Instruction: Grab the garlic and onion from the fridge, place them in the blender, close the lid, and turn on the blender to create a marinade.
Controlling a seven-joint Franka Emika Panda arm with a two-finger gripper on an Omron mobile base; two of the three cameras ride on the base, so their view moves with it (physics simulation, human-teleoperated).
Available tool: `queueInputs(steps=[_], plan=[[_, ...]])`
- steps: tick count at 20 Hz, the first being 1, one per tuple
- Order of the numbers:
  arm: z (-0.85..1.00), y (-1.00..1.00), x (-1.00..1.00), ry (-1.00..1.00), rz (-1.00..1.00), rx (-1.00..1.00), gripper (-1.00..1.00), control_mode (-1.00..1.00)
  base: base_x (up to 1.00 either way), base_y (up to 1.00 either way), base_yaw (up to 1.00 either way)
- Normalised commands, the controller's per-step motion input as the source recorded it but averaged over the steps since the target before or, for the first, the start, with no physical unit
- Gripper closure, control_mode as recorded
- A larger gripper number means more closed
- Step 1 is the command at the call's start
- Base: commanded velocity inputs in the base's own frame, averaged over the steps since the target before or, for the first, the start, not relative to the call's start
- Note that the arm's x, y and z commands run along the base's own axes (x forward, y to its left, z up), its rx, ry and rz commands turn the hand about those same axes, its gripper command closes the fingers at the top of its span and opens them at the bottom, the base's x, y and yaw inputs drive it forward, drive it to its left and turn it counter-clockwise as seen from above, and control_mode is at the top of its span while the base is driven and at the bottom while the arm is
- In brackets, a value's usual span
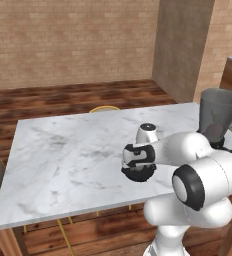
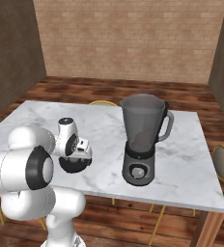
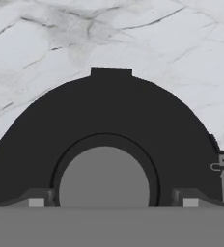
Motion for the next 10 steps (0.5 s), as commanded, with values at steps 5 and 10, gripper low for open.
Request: queueInputs(steps=[5,10], plan=[[-0.35,0.0,0.0,0.0,0.0,0.0,-1.0,-1.0,0.0,0.0,0.0],[-0.53,0.0,-0.1,0.0,0.0,0.0,1.0,-1.0,0.0,0.0,0.0]])
